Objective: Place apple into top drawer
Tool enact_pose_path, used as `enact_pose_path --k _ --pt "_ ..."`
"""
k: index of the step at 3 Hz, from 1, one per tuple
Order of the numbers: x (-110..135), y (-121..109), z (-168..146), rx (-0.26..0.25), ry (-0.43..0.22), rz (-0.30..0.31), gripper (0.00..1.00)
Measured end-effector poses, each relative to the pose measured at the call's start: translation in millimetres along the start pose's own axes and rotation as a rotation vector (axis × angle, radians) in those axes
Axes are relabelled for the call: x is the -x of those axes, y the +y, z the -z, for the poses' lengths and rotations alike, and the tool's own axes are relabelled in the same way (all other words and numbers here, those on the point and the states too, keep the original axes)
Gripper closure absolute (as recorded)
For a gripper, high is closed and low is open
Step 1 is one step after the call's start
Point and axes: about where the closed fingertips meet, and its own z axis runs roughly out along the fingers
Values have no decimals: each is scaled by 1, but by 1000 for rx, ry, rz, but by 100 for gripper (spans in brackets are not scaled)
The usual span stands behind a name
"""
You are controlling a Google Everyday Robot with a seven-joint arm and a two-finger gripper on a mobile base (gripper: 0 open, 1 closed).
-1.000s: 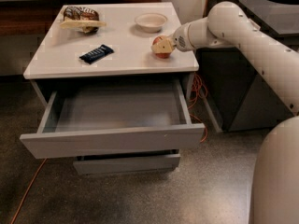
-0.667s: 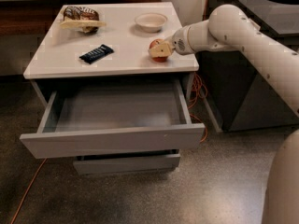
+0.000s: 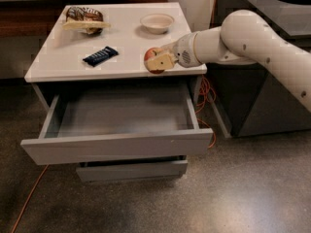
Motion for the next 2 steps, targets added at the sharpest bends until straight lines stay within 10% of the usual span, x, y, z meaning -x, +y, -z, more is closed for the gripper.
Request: enact_pose_path --k 2 --pt "-54 49 -9 66 64 -23 100"
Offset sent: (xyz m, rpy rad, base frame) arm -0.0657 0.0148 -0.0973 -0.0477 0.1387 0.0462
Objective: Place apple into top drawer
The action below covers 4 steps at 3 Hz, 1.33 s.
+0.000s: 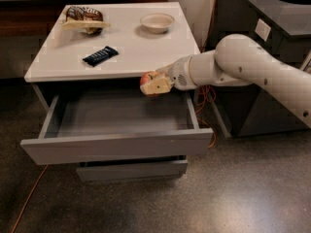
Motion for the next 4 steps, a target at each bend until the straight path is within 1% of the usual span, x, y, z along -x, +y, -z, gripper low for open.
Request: enact_pose_path --k 1,2,3,4 --pt "-27 3 -21 9 18 -11 100" --pt "-46 -1 -46 12 19 -1 100" --pt "-68 -9 -72 8 36 10 100" --pt "-88 -16 -94 -3 79 17 100"
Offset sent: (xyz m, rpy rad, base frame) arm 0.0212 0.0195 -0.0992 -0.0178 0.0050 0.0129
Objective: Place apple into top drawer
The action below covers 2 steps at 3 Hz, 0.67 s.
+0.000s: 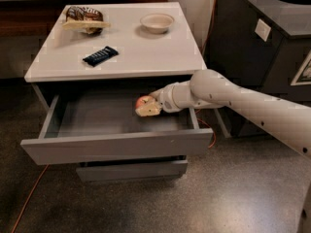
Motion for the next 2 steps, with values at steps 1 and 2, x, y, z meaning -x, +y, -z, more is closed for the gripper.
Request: enact_pose_path --k 1,2 --pt "-14 -9 -22 5 37 6 100" --pt "-21 -19 -41 18 56 9 85"
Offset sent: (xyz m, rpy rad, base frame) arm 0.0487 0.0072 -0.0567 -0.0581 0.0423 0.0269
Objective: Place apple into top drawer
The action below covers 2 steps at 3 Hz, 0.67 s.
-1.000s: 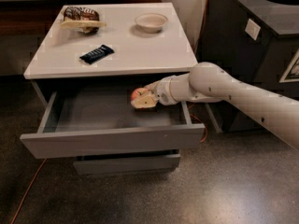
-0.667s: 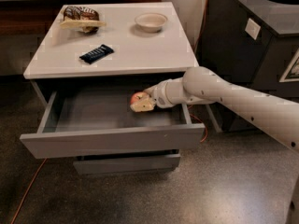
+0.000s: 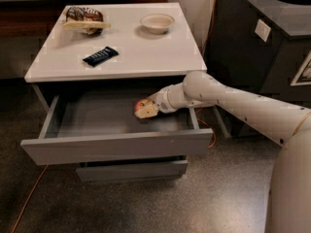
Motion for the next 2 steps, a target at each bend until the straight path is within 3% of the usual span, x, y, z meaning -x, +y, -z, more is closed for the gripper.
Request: enact_pose_path --k 2 --pt "-7 -14 -12 16 -12 -17 39"
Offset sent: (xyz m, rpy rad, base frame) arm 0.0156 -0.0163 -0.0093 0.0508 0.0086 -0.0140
